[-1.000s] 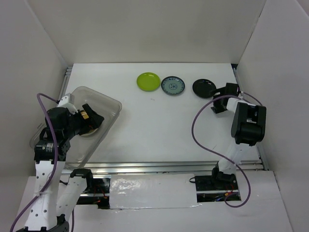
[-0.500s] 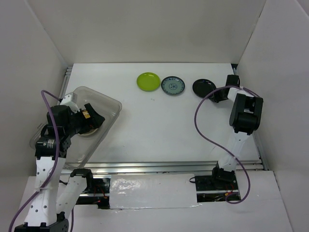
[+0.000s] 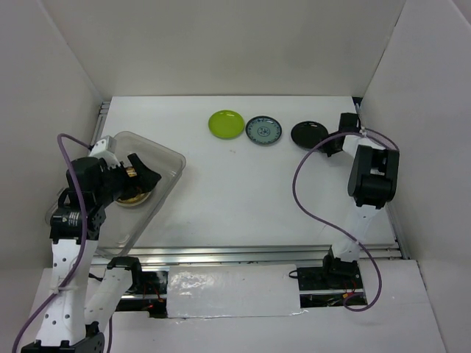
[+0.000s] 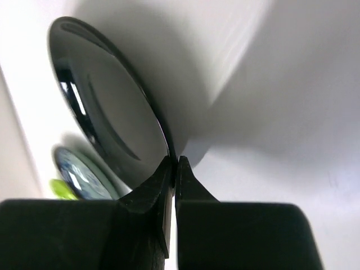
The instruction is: Place the plates into the plastic bin on the countertop
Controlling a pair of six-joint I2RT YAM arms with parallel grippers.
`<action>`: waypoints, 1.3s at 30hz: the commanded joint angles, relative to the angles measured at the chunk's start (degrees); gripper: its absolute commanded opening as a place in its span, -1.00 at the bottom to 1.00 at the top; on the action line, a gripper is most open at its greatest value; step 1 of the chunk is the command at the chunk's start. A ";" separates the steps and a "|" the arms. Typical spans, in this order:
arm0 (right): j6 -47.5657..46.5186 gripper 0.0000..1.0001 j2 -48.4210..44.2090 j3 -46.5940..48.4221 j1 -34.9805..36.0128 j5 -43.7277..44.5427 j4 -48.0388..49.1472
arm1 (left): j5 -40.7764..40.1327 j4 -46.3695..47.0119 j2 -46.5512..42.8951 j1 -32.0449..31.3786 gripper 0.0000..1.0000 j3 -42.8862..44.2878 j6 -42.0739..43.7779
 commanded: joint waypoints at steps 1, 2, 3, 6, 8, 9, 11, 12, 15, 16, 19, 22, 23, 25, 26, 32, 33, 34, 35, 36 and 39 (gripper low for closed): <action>-6.97 -1.00 -13.10 -4.22 5.81 10.48 -2.64 | 8.34 7.10 1.50 -0.20 0.99 1.93 -0.33; -7.59 -1.00 -15.85 -6.42 6.62 12.08 -1.85 | 10.64 9.12 2.29 -1.94 0.99 1.49 -0.77; -8.65 -1.00 -19.10 -10.88 7.67 13.66 -0.45 | 13.28 13.84 4.91 -2.14 0.99 0.70 -1.21; -12.77 -1.00 -31.32 -19.00 15.12 17.54 1.95 | 23.31 19.94 12.28 -3.89 0.99 0.78 -3.67; -15.15 -1.00 -37.57 -21.89 22.60 16.68 2.11 | 26.30 26.52 16.94 -6.61 0.99 1.13 -6.13; -16.20 -1.00 -39.07 -22.34 24.88 15.10 1.59 | 26.05 29.94 18.10 -7.49 0.99 1.65 -6.92; -16.66 -1.00 -42.94 -25.92 29.27 1.83 6.91 | 24.57 31.81 22.30 -10.21 0.99 3.58 -7.89; -15.70 -1.00 -43.99 -27.69 29.91 -3.93 9.82 | 23.86 31.29 23.90 -10.92 0.99 4.72 -7.64; -12.18 -1.00 -46.29 -31.40 32.72 -20.05 20.83 | 16.76 25.42 29.44 -14.26 0.99 9.29 -4.83; -12.35 -1.00 -46.11 -30.88 33.86 -21.64 20.92 | 14.30 22.18 30.50 -15.57 0.99 10.17 -3.60; -13.49 -1.00 -44.37 -26.22 38.17 -24.82 17.94 | 12.25 21.79 32.26 -16.37 0.95 9.66 -3.94; -12.09 -1.00 -43.65 -24.55 40.20 -25.52 18.99 | 11.20 23.55 31.30 -17.08 0.75 7.37 -4.99; -11.91 -1.00 -43.56 -24.54 40.37 -25.26 19.08 | 10.32 23.38 31.21 -17.17 0.63 7.11 -5.00; -10.86 -1.00 -43.65 -24.81 40.46 -25.35 19.69 | 8.12 21.98 31.04 -17.26 0.23 7.11 -4.73; -10.51 -1.00 -43.65 -25.07 40.46 -25.35 20.13 | 8.03 21.36 30.95 -17.26 0.10 7.28 -4.65; -10.15 0.63 -43.21 -26.12 39.59 -24.83 20.22 | -0.71 16.97 28.06 -16.03 -1.00 9.57 -5.69; -10.50 0.83 -43.47 -26.56 38.89 -23.95 18.65 | -3.37 15.92 27.18 -15.24 -1.00 9.48 -6.39; -10.59 0.99 -44.87 -27.35 38.36 -22.72 17.86 | -6.27 13.91 26.21 -12.10 -1.00 9.13 -9.01; -10.68 1.00 -45.84 -29.88 36.79 -21.67 18.11 | -11.95 12.76 23.77 -9.63 -1.00 8.61 -10.87; -10.59 1.00 -46.89 -31.73 36.07 -20.79 18.81 | -14.71 11.61 22.52 -7.00 -1.00 6.51 -12.36; -11.11 1.00 -50.67 -37.02 33.96 -22.27 20.31 | -15.10 12.12 16.99 11.32 -1.00 -0.52 -18.25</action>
